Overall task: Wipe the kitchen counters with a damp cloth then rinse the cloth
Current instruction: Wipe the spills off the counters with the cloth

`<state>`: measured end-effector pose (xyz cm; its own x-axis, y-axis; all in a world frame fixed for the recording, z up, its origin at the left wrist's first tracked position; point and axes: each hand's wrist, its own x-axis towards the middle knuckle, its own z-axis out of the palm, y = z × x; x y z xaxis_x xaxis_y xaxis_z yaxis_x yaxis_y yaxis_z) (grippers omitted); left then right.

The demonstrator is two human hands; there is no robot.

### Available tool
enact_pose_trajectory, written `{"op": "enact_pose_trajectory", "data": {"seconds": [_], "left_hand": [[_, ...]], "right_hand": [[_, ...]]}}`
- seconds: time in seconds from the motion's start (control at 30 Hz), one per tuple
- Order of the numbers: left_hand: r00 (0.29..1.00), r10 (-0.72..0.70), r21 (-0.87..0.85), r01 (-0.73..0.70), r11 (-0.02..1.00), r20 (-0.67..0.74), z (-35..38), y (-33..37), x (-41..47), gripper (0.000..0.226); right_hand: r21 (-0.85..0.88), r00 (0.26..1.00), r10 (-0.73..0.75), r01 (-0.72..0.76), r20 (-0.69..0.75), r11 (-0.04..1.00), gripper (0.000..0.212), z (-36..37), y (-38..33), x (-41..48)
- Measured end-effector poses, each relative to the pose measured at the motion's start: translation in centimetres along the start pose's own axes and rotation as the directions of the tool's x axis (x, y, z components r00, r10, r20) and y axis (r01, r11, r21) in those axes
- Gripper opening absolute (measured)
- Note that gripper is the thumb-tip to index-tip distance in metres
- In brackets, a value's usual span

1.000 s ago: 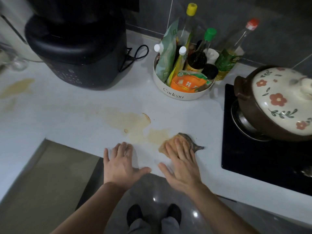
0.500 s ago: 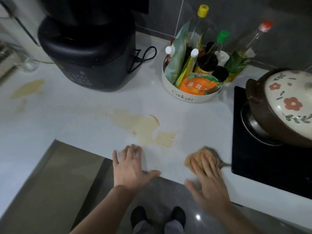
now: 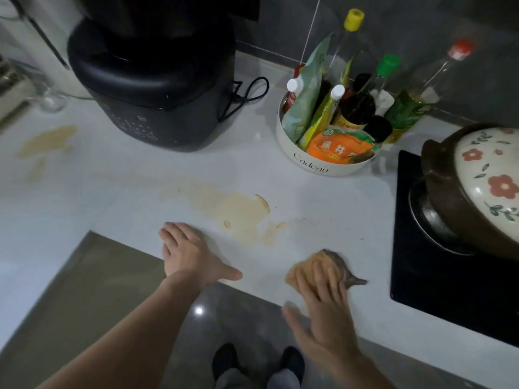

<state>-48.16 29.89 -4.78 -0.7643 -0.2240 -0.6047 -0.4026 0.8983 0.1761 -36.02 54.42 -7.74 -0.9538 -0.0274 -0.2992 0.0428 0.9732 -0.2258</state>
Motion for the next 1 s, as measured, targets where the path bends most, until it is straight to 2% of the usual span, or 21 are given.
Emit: {"op": "enact_pose_trajectory", "data": {"seconds": [0.07, 0.1, 0.17, 0.23, 0.3, 0.33, 0.37, 0.43, 0.5, 0.53, 0.57, 0.63, 0.7, 0.8, 0.87, 1.0], "left_hand": [[1.000, -0.009, 0.007, 0.008, 1.000, 0.020, -0.1, 0.2, 0.1, 0.174], [1.000, -0.016, 0.010, 0.016, 1.000, 0.023, -0.1, 0.3, 0.3, 0.174], [0.999, -0.040, 0.019, 0.040, 0.999, 0.035, 0.1, 0.6, 0.5, 0.176], [0.996, -0.078, 0.026, 0.077, 0.997, 0.046, 0.1, 0.8, 0.6, 0.179], [0.994, -0.099, 0.019, 0.099, 0.995, 0.054, 0.1, 1.0, 0.8, 0.179], [0.993, -0.100, 0.009, 0.100, 0.995, 0.062, 0.1, 1.1, 0.9, 0.179], [0.993, -0.095, -0.005, 0.096, 0.995, 0.070, 0.0, 1.1, 0.9, 0.179], [0.994, -0.077, -0.033, 0.079, 0.996, 0.074, 0.1, 0.8, 0.8, 0.179], [0.997, -0.051, -0.062, 0.055, 0.997, 0.066, 0.1, 0.5, 0.7, 0.179], [0.998, -0.036, -0.077, 0.041, 0.996, 0.060, 0.2, 0.2, 0.7, 0.179], [0.998, -0.018, -0.094, 0.023, 0.995, 0.056, 0.3, 0.0, 0.6, 0.178], [0.999, 0.019, -0.119, -0.013, 0.993, 0.045, 0.5, -0.6, 0.3, 0.177], [0.999, 0.033, -0.132, -0.027, 0.991, 0.038, 0.6, -0.9, 0.3, 0.177], [0.998, 0.026, -0.109, -0.021, 0.994, 0.051, 0.6, -0.9, 0.4, 0.179], [0.998, 0.015, -0.088, -0.009, 0.996, 0.057, 0.6, -0.6, 0.4, 0.180], [0.998, 0.001, -0.067, 0.003, 0.998, 0.056, 0.5, -0.3, 0.4, 0.180]], "right_hand": [[0.028, 0.992, -0.130, 0.130, -0.005, 0.991, 0.073, 0.5, -2.0, 1.7], [0.035, 0.991, -0.127, 0.128, -0.036, 0.991, 0.069, 0.1, -2.1, 3.0], [0.037, 0.993, -0.035, 0.039, -0.110, 0.999, 0.064, -1.0, 0.1, 4.2], [0.038, 0.977, 0.129, -0.125, -0.167, 0.991, 0.070, -1.9, 3.8, 4.0], [0.079, 0.944, 0.305, -0.297, -0.127, 0.952, 0.081, -3.1, 5.7, 5.4], [0.094, 0.935, 0.335, -0.325, -0.114, 0.941, 0.083, -3.8, 5.2, 7.1], [0.113, 0.942, 0.314, -0.302, -0.116, 0.947, 0.083, -4.1, 3.9, 8.9], [0.105, 0.984, 0.155, -0.146, -0.085, 0.984, 0.078, -3.8, 0.5, 10.9], [0.057, 0.996, -0.042, 0.046, -0.074, 0.997, 0.071, -2.3, -1.1, 9.5], [0.050, 0.993, -0.083, 0.088, -0.088, 0.995, 0.068, -1.7, -0.7, 7.9], [0.053, 0.992, -0.071, 0.077, -0.107, 0.996, 0.066, -1.1, 0.3, 6.1], [0.086, 0.990, 0.052, -0.041, -0.129, 0.995, 0.066, -0.4, 2.0, 2.6], [0.087, 0.984, 0.120, -0.109, -0.130, 0.990, 0.069, 0.1, 1.0, 1.1], [0.082, 0.994, -0.032, 0.041, -0.106, 0.996, 0.066, 1.3, -3.2, 3.1], [0.020, 0.981, -0.095, 0.099, -0.168, 0.995, 0.063, 0.8, -4.8, 7.0], [-0.017, 0.979, 0.090, -0.095, -0.184, 0.995, 0.067, -1.2, -0.2, 10.2]]}}
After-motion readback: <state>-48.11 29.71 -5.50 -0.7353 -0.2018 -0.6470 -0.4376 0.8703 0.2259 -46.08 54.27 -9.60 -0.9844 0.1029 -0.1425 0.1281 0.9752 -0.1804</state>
